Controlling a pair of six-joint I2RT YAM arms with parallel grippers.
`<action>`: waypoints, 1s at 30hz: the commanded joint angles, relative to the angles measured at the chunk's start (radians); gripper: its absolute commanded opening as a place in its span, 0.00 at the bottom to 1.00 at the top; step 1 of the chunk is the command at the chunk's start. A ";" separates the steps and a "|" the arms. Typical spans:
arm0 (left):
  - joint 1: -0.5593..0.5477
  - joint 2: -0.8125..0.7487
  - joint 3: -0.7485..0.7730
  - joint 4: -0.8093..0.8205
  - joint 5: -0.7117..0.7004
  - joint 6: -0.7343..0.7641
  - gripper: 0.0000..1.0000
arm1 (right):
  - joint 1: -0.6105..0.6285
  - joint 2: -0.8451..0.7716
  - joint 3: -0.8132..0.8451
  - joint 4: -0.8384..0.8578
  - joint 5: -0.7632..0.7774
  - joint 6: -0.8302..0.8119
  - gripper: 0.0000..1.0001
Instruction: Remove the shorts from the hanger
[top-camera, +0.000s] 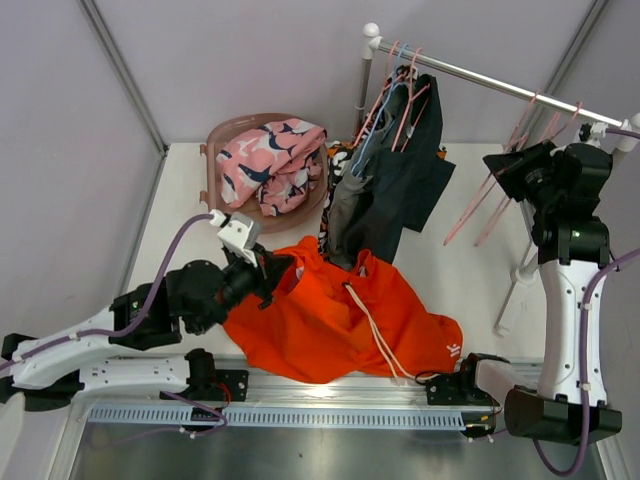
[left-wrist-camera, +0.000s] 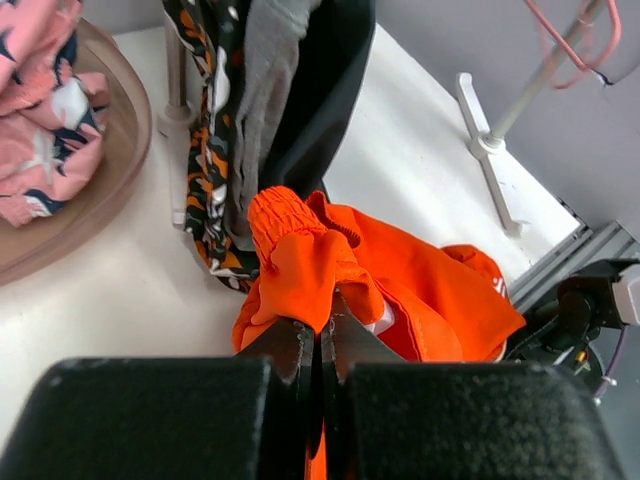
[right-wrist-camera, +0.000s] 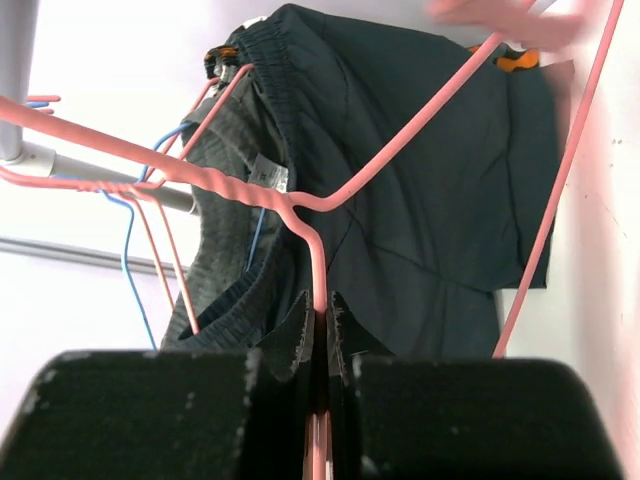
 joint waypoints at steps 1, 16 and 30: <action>-0.002 0.008 0.097 0.011 -0.081 0.066 0.00 | -0.006 -0.035 -0.003 0.000 -0.031 -0.005 0.05; 0.382 0.289 0.800 0.074 -0.154 0.583 0.00 | -0.006 -0.195 0.121 -0.157 -0.019 -0.134 0.99; 0.999 1.039 1.533 0.371 0.294 0.269 0.00 | 0.066 -0.422 -0.219 -0.008 -0.254 -0.045 0.99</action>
